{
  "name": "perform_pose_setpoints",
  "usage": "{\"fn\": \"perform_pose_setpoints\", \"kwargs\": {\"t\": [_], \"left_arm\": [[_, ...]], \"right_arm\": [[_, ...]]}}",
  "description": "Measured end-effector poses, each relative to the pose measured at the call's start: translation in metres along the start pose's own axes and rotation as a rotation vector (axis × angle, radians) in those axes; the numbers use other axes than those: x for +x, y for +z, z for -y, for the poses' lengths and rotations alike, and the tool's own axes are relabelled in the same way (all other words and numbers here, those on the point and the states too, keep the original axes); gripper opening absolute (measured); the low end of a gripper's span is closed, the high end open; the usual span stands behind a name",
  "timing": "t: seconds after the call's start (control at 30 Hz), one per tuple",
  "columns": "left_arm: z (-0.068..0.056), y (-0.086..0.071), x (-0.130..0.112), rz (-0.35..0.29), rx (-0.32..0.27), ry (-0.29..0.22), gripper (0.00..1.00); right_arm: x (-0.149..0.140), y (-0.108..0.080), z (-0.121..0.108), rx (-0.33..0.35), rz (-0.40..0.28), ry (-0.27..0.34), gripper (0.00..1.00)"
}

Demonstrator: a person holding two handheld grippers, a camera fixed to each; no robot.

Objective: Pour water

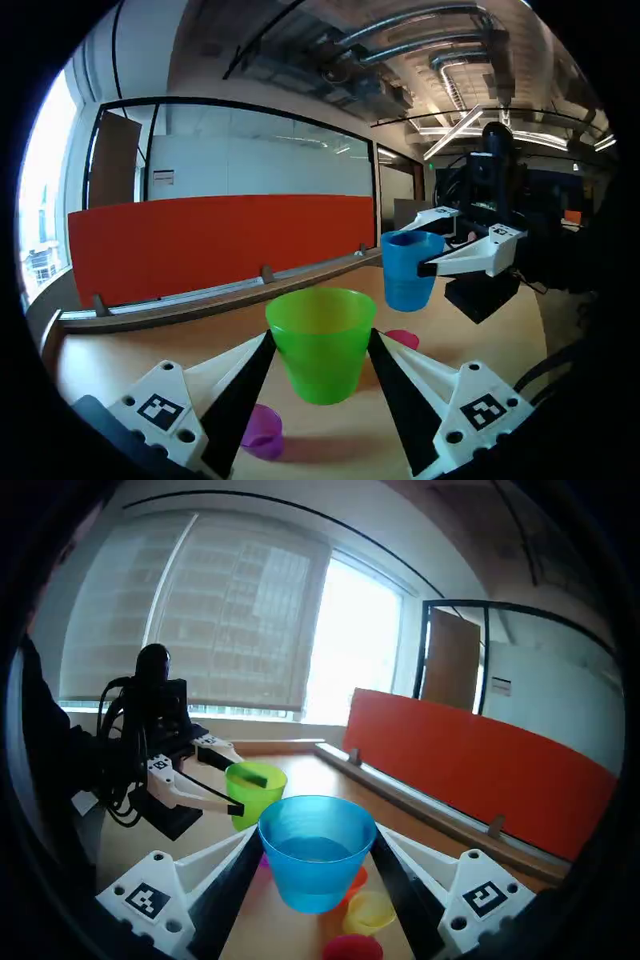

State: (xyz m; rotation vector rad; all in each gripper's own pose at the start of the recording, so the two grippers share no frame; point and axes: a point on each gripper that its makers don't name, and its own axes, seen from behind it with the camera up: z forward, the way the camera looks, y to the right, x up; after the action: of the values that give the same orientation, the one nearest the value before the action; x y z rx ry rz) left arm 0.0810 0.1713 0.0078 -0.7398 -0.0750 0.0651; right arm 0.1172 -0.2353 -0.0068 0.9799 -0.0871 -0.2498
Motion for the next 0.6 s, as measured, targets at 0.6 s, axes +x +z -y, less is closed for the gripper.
{"fn": "perform_pose_setpoints", "kwargs": {"t": [0.6], "left_arm": [[-0.009, 0.002, -0.004, 0.017, -0.035, 0.001, 0.83]], "right_arm": [[0.018, 0.002, -0.005, 0.013, 0.001, -0.092, 0.92]]}}
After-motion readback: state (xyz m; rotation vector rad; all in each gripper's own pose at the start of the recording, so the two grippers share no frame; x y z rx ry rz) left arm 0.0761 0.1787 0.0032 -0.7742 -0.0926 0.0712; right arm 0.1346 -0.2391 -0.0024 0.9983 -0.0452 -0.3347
